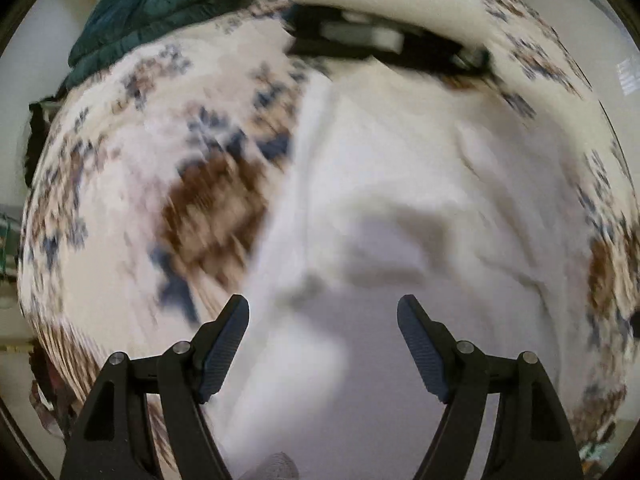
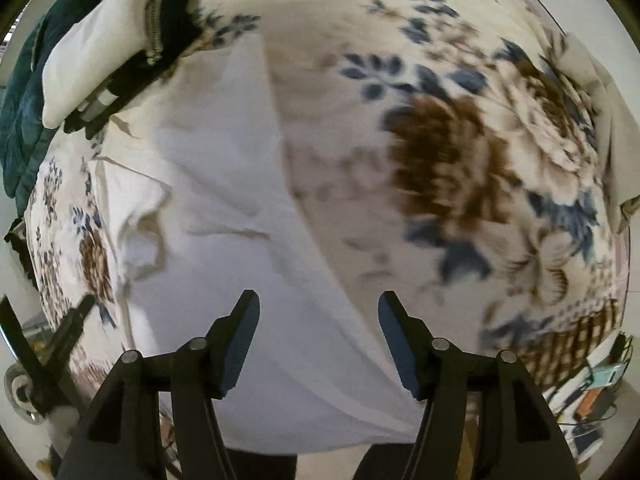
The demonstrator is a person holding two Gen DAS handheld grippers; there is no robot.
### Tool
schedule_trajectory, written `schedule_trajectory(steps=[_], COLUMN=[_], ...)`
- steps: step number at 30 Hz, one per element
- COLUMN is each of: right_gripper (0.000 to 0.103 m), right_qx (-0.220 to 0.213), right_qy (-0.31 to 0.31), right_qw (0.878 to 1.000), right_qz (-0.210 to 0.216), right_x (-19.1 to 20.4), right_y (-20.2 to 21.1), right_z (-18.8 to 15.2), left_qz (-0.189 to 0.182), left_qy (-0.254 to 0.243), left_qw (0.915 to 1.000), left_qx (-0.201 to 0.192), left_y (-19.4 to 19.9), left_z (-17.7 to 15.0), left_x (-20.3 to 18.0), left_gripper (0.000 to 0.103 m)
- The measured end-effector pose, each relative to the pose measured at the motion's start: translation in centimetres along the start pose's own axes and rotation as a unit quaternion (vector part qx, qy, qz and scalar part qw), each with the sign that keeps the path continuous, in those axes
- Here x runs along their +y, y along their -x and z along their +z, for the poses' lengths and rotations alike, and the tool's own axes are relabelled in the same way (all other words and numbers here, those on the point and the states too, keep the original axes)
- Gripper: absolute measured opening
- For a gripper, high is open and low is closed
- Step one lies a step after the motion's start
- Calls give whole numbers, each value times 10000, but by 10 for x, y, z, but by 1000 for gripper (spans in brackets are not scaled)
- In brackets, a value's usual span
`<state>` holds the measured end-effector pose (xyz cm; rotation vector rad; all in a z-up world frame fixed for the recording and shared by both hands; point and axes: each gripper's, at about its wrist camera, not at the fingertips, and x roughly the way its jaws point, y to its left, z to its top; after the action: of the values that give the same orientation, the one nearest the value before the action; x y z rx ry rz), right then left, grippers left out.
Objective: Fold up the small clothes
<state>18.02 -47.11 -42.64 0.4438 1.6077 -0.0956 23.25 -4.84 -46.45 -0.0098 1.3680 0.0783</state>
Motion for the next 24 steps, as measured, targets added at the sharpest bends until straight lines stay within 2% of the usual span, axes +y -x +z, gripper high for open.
schedule_trajectory(steps=[5, 8, 10, 13, 14, 15, 16, 17, 18, 21, 24], right_gripper=[64, 64, 64, 64, 64, 64, 64, 64, 64, 64, 64], right_qx=[239, 228, 274, 358, 365, 364, 369, 382, 383, 426, 417], right_qy=[374, 638, 737, 711, 707, 707, 713, 718, 715, 772, 950], right_qw=[9989, 9975, 9965, 9966, 9966, 9966, 9966, 9965, 9966, 9961, 9939], right_qz=[-165, -201, -285, -227, -204, -203, -205, -175, -143, 40, 364], right_x=[-40, -64, -78, -98, -103, -107, -110, -113, -114, -110, -90], right_y=[-10, 0, -1, -2, -5, -8, -11, -13, -15, -19, -24], right_z=[10, 11, 13, 15, 16, 18, 19, 22, 25, 39, 64], left_qz=[-328, -704, -866, -1069, -1082, -1063, -822, -635, -647, -817, -807], left_qy=[320, 220, 111, -36, -96, -172, -297, -391, -384, -10, 45], left_qw=[9971, 9901, 9846, 9782, 9770, 9764, 9791, 9822, 9854, 9908, 9934], left_qx=[602, 1191, 1517, 1780, 1833, 1873, 1835, 1722, 1524, 1076, 819], left_y=[2, -12, -23, -41, -47, -55, -62, -64, -63, -36, -6], left_z=[-86, -149, -179, -214, -221, -228, -234, -236, -237, -238, -238], left_x=[-90, -168, -205, -250, -261, -272, -281, -285, -285, -265, -243], left_gripper=[75, 75, 74, 73, 69, 54, 37, 28, 1, 0, 0])
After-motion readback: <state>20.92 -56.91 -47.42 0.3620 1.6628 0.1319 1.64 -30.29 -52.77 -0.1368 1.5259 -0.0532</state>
